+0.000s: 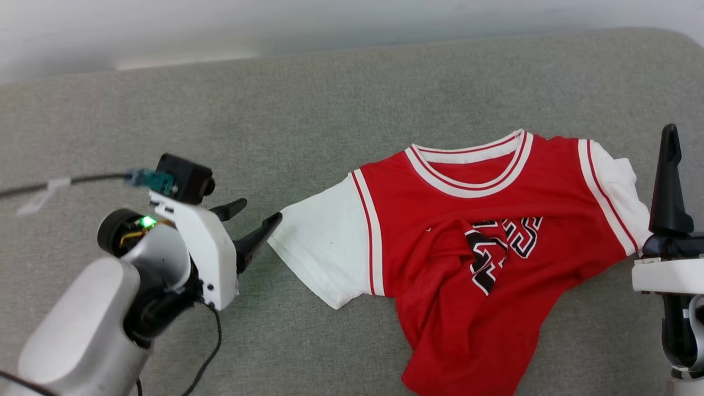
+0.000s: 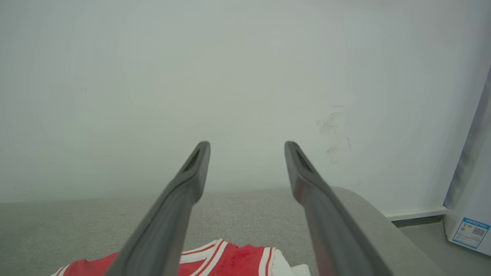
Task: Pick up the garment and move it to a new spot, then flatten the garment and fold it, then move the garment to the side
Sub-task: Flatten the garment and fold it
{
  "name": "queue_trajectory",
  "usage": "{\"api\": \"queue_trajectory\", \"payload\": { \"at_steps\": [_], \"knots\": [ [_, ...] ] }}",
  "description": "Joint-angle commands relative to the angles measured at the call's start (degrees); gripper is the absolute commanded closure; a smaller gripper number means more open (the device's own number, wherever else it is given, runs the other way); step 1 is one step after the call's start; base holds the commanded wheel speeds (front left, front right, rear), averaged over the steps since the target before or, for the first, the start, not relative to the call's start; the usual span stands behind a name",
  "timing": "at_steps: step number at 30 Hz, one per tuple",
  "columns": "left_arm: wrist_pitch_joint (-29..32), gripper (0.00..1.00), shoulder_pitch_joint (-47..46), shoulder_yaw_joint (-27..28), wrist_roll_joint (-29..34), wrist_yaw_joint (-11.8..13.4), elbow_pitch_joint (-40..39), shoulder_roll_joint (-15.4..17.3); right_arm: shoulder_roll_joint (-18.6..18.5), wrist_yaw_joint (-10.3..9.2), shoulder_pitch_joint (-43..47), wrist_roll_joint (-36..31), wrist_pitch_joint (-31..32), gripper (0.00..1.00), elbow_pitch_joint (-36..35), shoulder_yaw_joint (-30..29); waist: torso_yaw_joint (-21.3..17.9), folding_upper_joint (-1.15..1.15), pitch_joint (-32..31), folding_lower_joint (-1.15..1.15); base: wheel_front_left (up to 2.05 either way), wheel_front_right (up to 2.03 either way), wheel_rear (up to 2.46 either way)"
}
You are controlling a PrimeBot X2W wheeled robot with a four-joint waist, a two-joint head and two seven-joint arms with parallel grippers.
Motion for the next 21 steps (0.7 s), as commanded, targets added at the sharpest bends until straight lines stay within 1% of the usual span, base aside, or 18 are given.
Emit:
{"api": "queue_trajectory", "payload": {
  "at_steps": [1,4,6,7,9,12,16,19,20,21],
  "knots": [
    [3.0,0.0,-2.0,-1.0,-1.8,-0.1,0.8,0.9,0.6,-0.04,0.9,-0.4,-0.6,0.0,-0.2,-0.1,-0.5,0.0,1.2,0.0,0.0,0.0,0.0],
    [10.4,0.0,-5.3,-4.4,-5.0,-0.1,2.2,2.3,1.2,-0.04,0.9,-0.8,-1.2,0.0,0.2,0.1,-1.0,0.0,2.4,0.0,0.0,0.0,0.0],
    [13.5,0.0,-7.6,-6.5,-5.4,-0.1,2.8,4.0,1.7,-0.04,0.4,-1.2,-1.5,0.0,0.6,0.1,-1.5,0.0,3.4,0.0,0.0,0.0,0.0],
    [14.4,0.0,-8.5,-7.3,-5.6,-0.1,3.4,4.3,1.9,-0.04,0.2,-1.5,-1.6,0.0,0.8,-0.1,-1.7,0.0,3.8,0.0,0.0,0.0,0.0],
    [15.7,0.0,-10.1,-8.8,-6.0,-0.1,4.6,4.4,2.1,-0.04,-0.2,-2.0,-1.9,0.0,1.2,-1.3,-2.0,0.0,4.7,0.0,0.0,0.0,0.0],
    [16.4,0.0,-12.8,-10.9,-6.4,-0.1,7.4,4.5,2.7,-0.04,-1.1,-2.7,-2.0,0.0,2.2,-1.4,-2.6,0.0,6.1,0.0,0.0,0.0,0.0],
    [16.1,0.0,-13.7,-12.5,-6.5,-0.1,9.7,4.2,2.9,-0.04,-1.7,-3.0,-2.3,0.0,2.7,-1.3,-3.0,0.0,7.0,0.0,0.0,0.0,0.0],
    [16.7,0.0,-13.6,-15.3,-6.9,-0.1,11.6,4.3,3.0,-0.04,-1.8,-3.5,-2.5,0.0,3.2,-1.2,-3.2,0.0,7.5,0.0,0.0,0.0,0.0],
    [16.8,0.52,-13.3,-16.1,-7.3,-0.1,12.0,4.2,3.0,-0.04,-1.8,-3.7,-2.5,0.0,3.5,-1.2,-3.3,0.0,7.6,0.0,0.0,0.0,0.0],
    [16.3,1.0,-13.0,-16.6,-7.8,-0.1,12.4,4.2,3.0,-0.04,-1.8,-3.8,-2.5,0.0,3.7,-1.2,-3.3,0.0,7.6,0.0,0.0,0.0,0.0]
  ]
}}
